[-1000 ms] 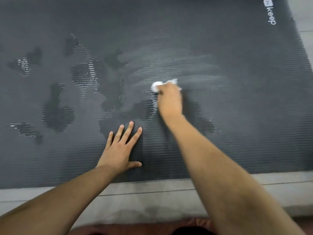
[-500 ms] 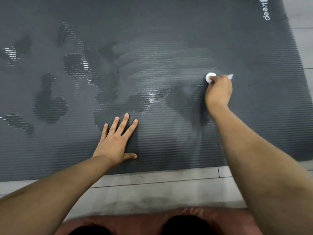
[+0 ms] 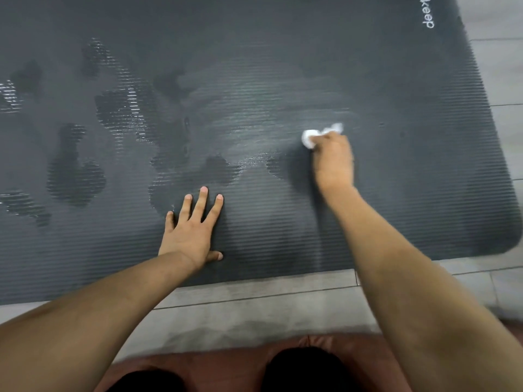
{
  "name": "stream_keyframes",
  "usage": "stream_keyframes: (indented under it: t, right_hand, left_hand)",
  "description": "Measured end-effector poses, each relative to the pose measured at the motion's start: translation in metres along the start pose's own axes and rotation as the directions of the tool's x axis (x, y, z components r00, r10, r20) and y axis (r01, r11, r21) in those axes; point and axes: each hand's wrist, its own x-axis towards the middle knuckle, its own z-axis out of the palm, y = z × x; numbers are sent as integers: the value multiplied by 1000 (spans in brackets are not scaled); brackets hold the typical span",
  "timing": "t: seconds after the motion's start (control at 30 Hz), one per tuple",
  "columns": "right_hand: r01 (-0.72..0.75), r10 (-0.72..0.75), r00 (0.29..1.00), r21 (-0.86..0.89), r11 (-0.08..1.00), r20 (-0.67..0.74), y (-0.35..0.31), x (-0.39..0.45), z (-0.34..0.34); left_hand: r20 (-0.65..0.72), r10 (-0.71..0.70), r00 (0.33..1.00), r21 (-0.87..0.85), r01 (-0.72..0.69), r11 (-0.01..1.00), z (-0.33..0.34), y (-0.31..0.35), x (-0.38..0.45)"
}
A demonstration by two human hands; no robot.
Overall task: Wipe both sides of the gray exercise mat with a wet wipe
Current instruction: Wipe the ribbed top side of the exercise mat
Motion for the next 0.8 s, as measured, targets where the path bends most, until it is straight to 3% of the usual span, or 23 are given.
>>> stream_keyframes:
  t: [0.1, 0.2, 0.3, 0.4, 0.5, 0.57, 0.63, 0.73, 0.8]
  right_hand:
    - [-321, 327, 938, 68, 945, -119, 43, 0, -32]
    - [-361, 375, 917, 117, 925, -134, 5, -9, -16]
    - [-109, 108, 994, 112, 988, 17, -71, -37, 25]
    - [206, -239, 941, 155, 966, 240, -139, -80, 54]
    - [335, -360, 913, 147, 930, 194, -123, -78, 46]
    - [256, -261, 961, 62, 965, 97, -74, -60, 26]
    - [69, -70, 998, -59, 996, -3, -10, -41, 1]
    - [-189, 178, 980, -129, 973, -91, 44, -32, -29]
    - [-246, 233, 965, -105, 964, -121, 31, -35, -25]
  left_hand:
    - [-4, 4, 1000, -13, -4, 1000, 1, -2, 0]
    - [-12, 8, 1000, -12, -8, 1000, 2, -2, 0]
    - [-12, 5, 1000, -19, -5, 1000, 2, -3, 1]
    - [-2, 0, 1000, -16, 0, 1000, 1, -3, 1]
    - [2, 2, 1000, -27, -2, 1000, 0, -2, 0]
    - [-7, 9, 1000, -40, -9, 999, -1, -2, -1]
    - [-10, 11, 1000, -46, -11, 999, 0, -2, -2]
    - [-12, 10, 1000, -32, -10, 999, 1, -2, -1]
    - [-12, 10, 1000, -34, -10, 999, 1, -2, -1]
